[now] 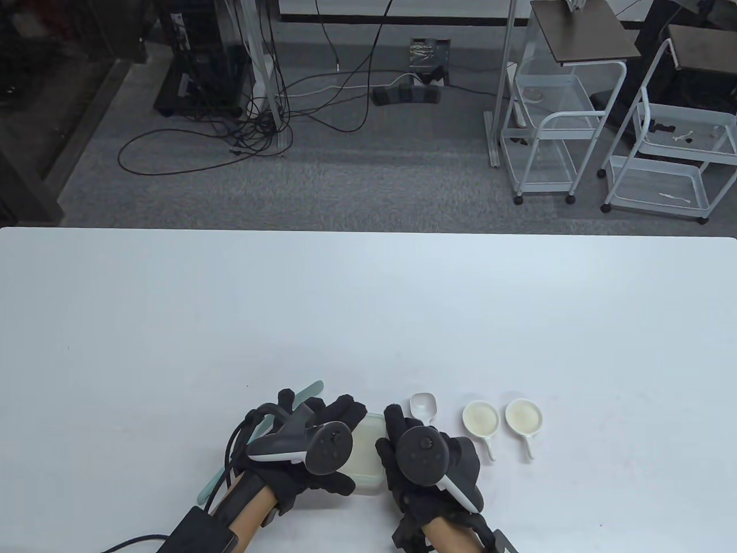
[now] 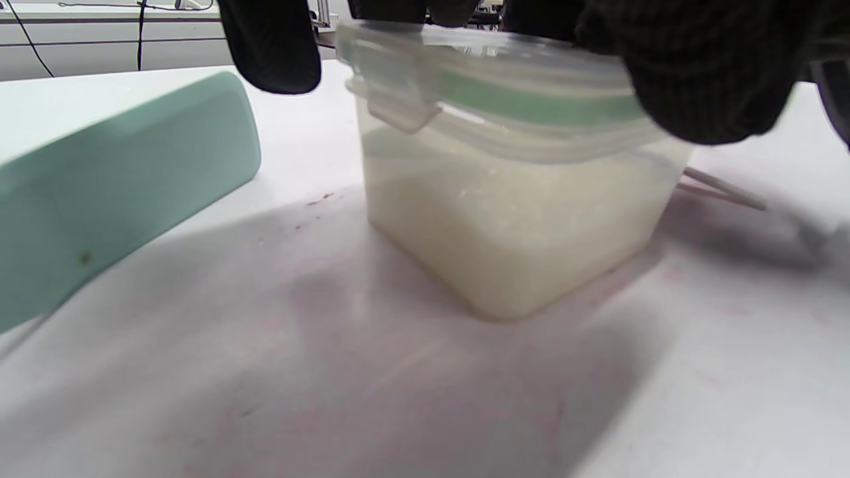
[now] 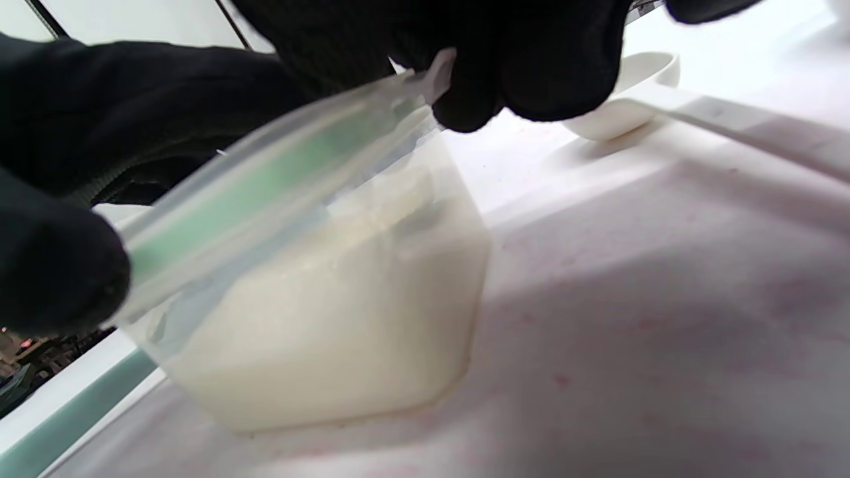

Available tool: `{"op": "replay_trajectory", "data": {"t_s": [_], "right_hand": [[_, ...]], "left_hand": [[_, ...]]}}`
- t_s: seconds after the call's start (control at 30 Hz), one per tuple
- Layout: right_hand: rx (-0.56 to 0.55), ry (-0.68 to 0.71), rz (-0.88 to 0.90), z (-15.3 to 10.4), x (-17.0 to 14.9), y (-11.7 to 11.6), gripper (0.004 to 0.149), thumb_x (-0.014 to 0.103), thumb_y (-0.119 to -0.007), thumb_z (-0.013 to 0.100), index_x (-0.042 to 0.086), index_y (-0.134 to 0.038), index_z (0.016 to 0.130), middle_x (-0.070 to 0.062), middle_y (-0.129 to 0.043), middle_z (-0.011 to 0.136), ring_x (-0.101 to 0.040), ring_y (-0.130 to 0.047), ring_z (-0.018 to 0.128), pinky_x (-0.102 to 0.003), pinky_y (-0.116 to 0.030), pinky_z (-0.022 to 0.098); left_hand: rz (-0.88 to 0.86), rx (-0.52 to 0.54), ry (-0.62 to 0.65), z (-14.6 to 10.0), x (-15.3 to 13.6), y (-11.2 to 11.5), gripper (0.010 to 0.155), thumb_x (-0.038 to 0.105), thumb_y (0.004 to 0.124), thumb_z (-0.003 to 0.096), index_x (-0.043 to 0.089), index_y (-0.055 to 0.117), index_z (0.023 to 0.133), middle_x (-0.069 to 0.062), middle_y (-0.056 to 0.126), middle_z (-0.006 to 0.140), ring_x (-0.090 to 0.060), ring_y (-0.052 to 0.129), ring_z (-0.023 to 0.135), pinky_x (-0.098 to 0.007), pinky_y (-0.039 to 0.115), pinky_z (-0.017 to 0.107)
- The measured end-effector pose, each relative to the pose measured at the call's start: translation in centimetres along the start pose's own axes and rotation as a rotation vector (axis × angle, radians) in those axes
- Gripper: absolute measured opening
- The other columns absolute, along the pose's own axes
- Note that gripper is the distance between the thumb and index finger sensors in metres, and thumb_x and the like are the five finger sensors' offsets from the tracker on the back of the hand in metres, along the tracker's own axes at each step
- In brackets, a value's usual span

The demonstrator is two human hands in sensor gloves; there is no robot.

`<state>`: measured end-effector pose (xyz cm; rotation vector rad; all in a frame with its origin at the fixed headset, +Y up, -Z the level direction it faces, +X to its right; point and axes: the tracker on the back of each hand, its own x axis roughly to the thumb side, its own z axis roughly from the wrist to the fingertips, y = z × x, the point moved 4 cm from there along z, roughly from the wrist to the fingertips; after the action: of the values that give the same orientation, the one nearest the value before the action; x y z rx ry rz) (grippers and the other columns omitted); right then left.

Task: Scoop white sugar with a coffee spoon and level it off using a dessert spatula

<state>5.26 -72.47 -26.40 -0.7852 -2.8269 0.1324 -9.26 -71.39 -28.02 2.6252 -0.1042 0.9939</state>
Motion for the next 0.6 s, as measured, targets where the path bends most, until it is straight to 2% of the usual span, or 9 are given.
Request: {"op": "replay_trajectory", "data": {"t_s": [0.17, 0.27, 0.33, 0.4, 0.47, 0.5, 0.6], "right_hand": [[0.005, -0.008, -0.001, 0.0, 0.0, 0.0, 0.059, 0.024, -0.074, 0.058, -0.001, -0.056, 0.108, -0.029, -0.076, 0.092, -0.049, -0.077, 0.076, -0.083, -0.051, 0.06], [0.006, -0.012, -0.005, -0.1, 0.0, 0.0, 0.059, 0.024, -0.075, 0.057, -0.001, -0.056, 0.108, -0.029, -0.076, 0.092, -0.049, -0.077, 0.076, -0.082, -0.052, 0.06], [0.005, -0.012, -0.013, -0.1, 0.1, -0.1, 0.059, 0.024, -0.074, 0.058, -0.001, -0.056, 0.108, -0.029, -0.076, 0.092, -0.049, -0.077, 0.076, -0.082, -0.051, 0.06], [0.003, -0.012, -0.016, -0.1, 0.1, -0.1, 0.059, 0.024, -0.074, 0.058, -0.001, -0.056, 0.108, -0.029, -0.075, 0.093, -0.049, -0.077, 0.076, -0.083, -0.051, 0.06], [0.005, -0.012, -0.019, -0.1, 0.1, -0.1, 0.059, 0.024, -0.074, 0.058, -0.001, -0.056, 0.108, -0.029, -0.075, 0.093, -0.049, -0.076, 0.077, -0.083, -0.051, 0.06], [0.008, -0.013, -0.02, -0.1, 0.1, -0.1, 0.059, 0.024, -0.074, 0.058, -0.001, -0.056, 0.108, -0.029, -0.075, 0.093, -0.049, -0.076, 0.077, -0.083, -0.05, 0.06], [0.01, -0.015, -0.031, -0.1, 0.1, -0.1, 0.059, 0.024, -0.074, 0.058, -0.001, -0.055, 0.108, -0.029, -0.075, 0.094, -0.049, -0.076, 0.077, -0.083, -0.05, 0.06]], "left_hand": [[-0.035, -0.012, -0.002, 0.1, -0.2, 0.4, 0.114, 0.076, 0.077, 0.0417, 0.017, 0.028, 0.127, -0.016, 0.035, 0.133, -0.051, 0.067, 0.108, -0.086, 0.048, 0.068], [-0.171, -0.016, 0.0, -0.1, -1.0, 0.5, 0.113, 0.075, 0.072, 0.0438, 0.014, 0.026, 0.127, -0.019, 0.033, 0.132, -0.051, 0.068, 0.108, -0.085, 0.048, 0.069], [-0.28, 0.022, -0.026, -0.4, -2.3, 0.1, 0.104, 0.072, 0.067, 0.0498, 0.014, 0.027, 0.126, -0.019, 0.034, 0.132, -0.05, 0.07, 0.107, -0.084, 0.048, 0.069], [-0.285, 0.04, -0.054, -0.8, -3.2, 0.0, 0.093, 0.064, 0.068, 0.057, 0.015, 0.03, 0.126, -0.019, 0.036, 0.132, -0.049, 0.072, 0.106, -0.083, 0.049, 0.069], [-0.233, 0.001, -0.095, -1.0, -3.8, 0.5, 0.086, 0.059, 0.069, 0.0597, 0.017, 0.034, 0.126, -0.02, 0.041, 0.131, -0.047, 0.072, 0.106, -0.083, 0.05, 0.07], [-0.206, -0.029, -0.111, -1.0, -4.0, 0.8, 0.086, 0.06, 0.066, 0.0596, 0.019, 0.031, 0.126, -0.023, 0.042, 0.131, -0.047, 0.073, 0.106, -0.083, 0.05, 0.069], [-0.27, -0.041, -0.139, -1.0, -4.1, 0.9, 0.085, 0.059, 0.067, 0.0598, 0.022, 0.03, 0.126, -0.023, 0.052, 0.128, -0.045, 0.075, 0.104, -0.081, 0.051, 0.07]]}}
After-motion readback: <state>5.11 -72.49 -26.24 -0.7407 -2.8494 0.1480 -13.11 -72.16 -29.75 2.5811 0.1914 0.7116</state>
